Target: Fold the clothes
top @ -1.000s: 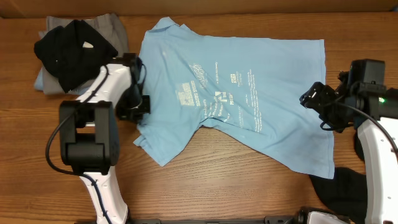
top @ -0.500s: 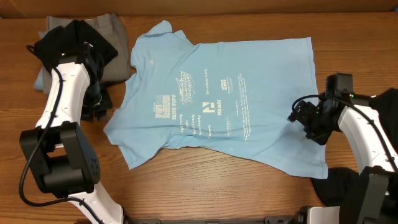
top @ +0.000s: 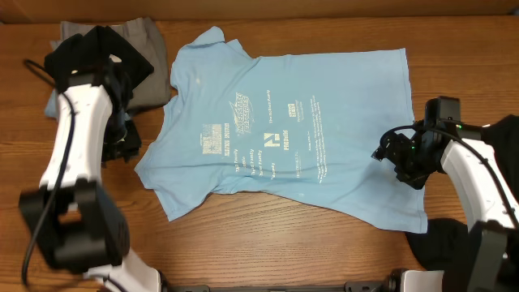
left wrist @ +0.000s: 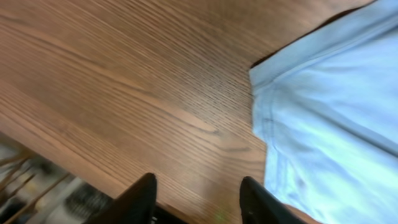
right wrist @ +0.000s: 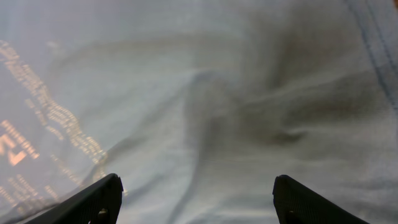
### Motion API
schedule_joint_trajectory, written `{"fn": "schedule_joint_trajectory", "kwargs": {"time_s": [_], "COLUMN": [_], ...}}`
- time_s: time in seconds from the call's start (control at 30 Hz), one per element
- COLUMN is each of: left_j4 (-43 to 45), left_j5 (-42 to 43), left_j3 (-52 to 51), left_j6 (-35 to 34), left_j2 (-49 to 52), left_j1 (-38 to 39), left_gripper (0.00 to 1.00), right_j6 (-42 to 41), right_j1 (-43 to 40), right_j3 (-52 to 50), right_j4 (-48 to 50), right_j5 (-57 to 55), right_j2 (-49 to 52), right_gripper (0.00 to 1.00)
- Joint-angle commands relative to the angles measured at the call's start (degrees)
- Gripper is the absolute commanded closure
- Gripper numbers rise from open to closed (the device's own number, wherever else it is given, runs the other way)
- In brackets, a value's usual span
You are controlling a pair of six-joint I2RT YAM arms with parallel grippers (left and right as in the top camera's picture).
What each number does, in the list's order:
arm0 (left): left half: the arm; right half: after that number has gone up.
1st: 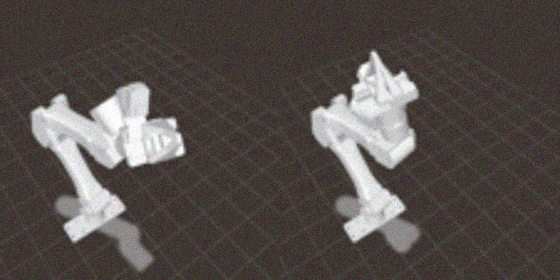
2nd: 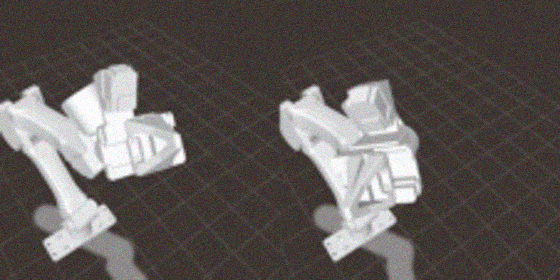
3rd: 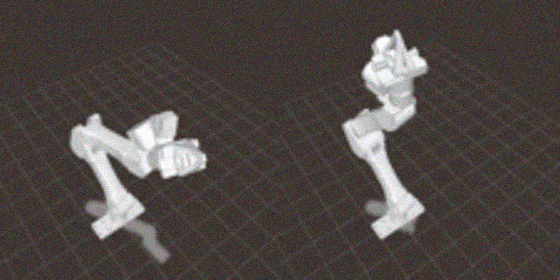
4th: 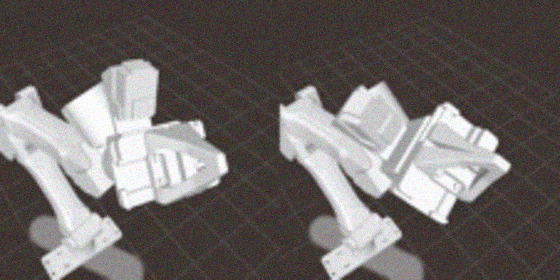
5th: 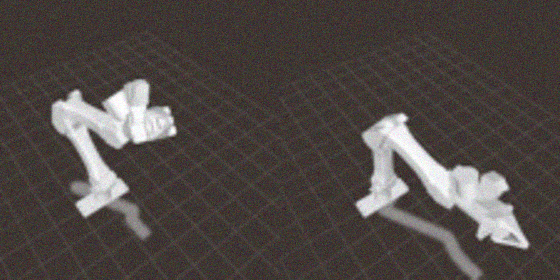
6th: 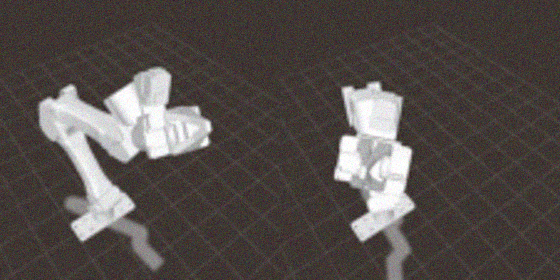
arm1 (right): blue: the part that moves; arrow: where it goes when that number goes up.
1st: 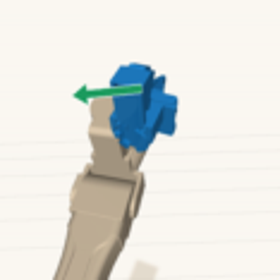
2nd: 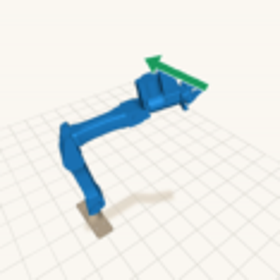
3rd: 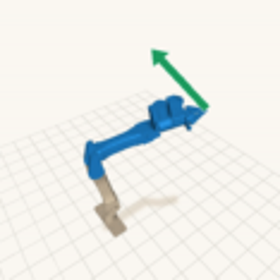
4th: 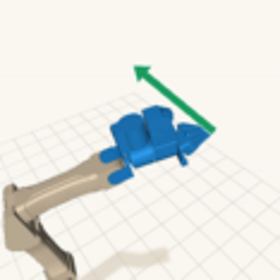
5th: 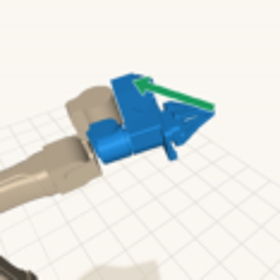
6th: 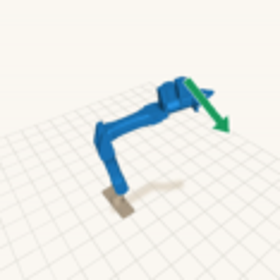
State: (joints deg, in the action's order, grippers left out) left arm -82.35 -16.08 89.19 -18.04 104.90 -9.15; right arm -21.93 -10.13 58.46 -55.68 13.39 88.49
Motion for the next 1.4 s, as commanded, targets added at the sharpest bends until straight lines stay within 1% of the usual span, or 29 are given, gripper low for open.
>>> {"fn": "schedule_joint_trajectory", "kwargs": {"time_s": [0.0, 0.1, 0.23, 0.33, 0.4, 0.47, 0.53, 0.7, 0.87, 0.93, 0.97, 1.0, 1.07, 1.1, 1.2, 1.27, 1.37], "left_j4": [-0.35, 0.33, 3.37, 7.76, 11.74, 15.74, 19.50, 27.06, 33.75, 35.95, 36.39, 36.52, 34.88, 33.44, 26.38, 20.72, 15.19], "left_j5": [4.33, 9.68, 17.29, 26.82, 31.08, 33.27, 33.92, 32.15, 26.88, 24.83, 24.35, 23.98, 24.02, 23.82, 22.80, 21.51, 20.04], "left_j3": [0.39, -2.73, -12.15, -21.79, -28.11, -33.31, -37.64, -44.06, -47.93, -48.74, -48.92, -48.94, -48.54, -48.11, -44.78, -40.81, -34.49], "left_j6": [-0.42, -0.17, 0.76, 2.34, 2.84, 2.82, 2.80, 2.29, 0.63, 0.61, 0.63, 0.63, -0.13, -0.50, -1.70, -1.73, -1.36], "left_j2": [-11.06, -15.19, -17.62, -17.64, -17.64, -17.59, -17.59, -17.59, -17.59, -17.59, -17.59, -17.59, -17.59, -17.59, -17.62, -17.62, -17.66], "left_j1": [-0.48, -0.46, -0.31, 0.61, 1.90, 3.43, 5.14, 8.11, 8.87, 8.85, 8.85, 8.85, 8.76, 8.70, 7.56, 6.01, 3.96], "left_gripper": [0.47, 0.44, 0.46, 0.46, 0.45, 0.44, 0.42, 0.35, 0.36, 0.41, 0.50, 0.66, 0.91, 0.96, 0.96, 0.96, 0.96], "right_j6": [1.42, 1.38, 1.36, 1.33, 0.85, 0.66, 0.48, 0.28, 0.33, 0.35, 0.33, 0.33, 0.26, 0.24, -0.83, -0.81, -0.83], "right_j1": [0.11, 0.11, 0.11, 0.11, 0.11, 0.11, 0.11, 0.11, 0.11, 0.11, 0.11, 0.11, 0.02, -0.13, -0.85, -1.38, -1.79], "right_j3": [-0.22, -0.22, -0.22, -0.22, -0.22, -0.24, -0.22, -0.24, -0.24, -0.24, -0.24, -0.24, -0.24, -0.26, -0.37, -0.50, -1.05], "right_j4": [0.17, 0.85, 1.33, 0.94, 0.66, 0.52, 0.55, 0.57, 0.55, 0.52, 0.48, 0.31, -0.20, -0.52, -1.75, -2.08, -2.05], "right_j5": [4.61, 5.88, 6.23, 6.23, 6.21, 6.21, 6.19, 6.19, 5.73, 5.16, 4.48, 3.10, 0.87, 0.13, -1.38, -1.60, -1.57], "right_j2": [-6.12, -11.04, -16.31, -18.32, -18.45, -18.16, -17.70, -16.17, -15.56, -15.56, -15.56, -15.56, -15.54, -15.54, -15.34, -14.80, -13.44], "right_gripper": [0.19, 0.19, 0.14, 0.12, 0.11, 0.10, 0.10, 0.10, 0.10, 0.10, 0.10, 0.09, 0.08, 0.08, 0.07, 0.07, 0.07]}}
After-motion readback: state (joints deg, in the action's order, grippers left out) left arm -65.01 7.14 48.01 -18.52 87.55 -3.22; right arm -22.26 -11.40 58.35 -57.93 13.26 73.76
